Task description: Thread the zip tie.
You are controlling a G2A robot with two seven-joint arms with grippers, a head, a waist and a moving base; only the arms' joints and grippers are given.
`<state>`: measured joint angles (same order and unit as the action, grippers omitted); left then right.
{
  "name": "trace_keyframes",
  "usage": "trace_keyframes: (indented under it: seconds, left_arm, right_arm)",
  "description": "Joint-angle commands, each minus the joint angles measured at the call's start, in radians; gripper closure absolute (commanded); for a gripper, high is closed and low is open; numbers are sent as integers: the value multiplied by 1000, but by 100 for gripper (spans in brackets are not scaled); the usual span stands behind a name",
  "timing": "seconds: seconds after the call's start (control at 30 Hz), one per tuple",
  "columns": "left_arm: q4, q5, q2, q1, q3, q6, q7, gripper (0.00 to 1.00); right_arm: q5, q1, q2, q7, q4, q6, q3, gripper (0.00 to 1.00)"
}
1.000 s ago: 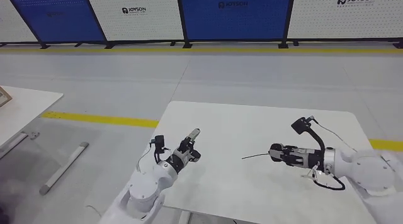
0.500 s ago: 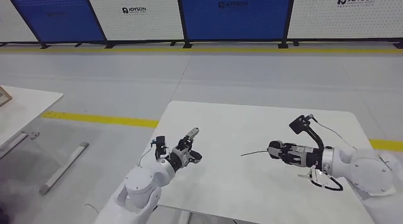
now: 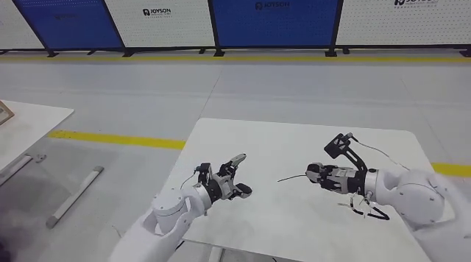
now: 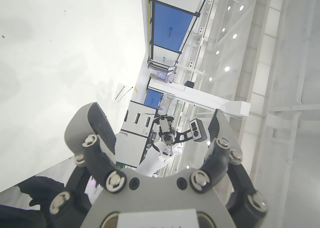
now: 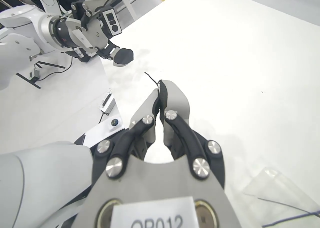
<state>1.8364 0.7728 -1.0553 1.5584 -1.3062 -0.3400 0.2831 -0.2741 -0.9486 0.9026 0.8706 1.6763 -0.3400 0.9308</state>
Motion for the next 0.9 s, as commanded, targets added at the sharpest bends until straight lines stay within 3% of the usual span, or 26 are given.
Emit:
trace_keyframes:
  seconds: [0.0,0.1,0.23,0.33,0.47,0.67,0.87]
  left_arm:
    - [0,0,0,0,0,0,0,0]
    - [0,0,0,0,0,0,0,0]
    - [-32,113,6,-4,16,0,50,0]
    - [-43,202,23,-23,31,0,54,0]
    - [-44,324,54,-57,94,0,52,0]
    - [-79,499,115,-190,241,0,-65,0]
    - [-79,499,115,-190,241,0,-65,0]
  right_arm:
    - [0,0,0,0,0,0,0,100]
    - [0,0,0,0,0,0,0,100]
    - [-67,-5,0,-30,35,0,2,100]
    - [-120,3,1,-19,64,0,-8,100]
    - [-202,36,7,11,84,0,-55,100]
    - [-227,75,14,4,88,0,-105,100]
    - [-227,75,14,4,88,0,-105,100]
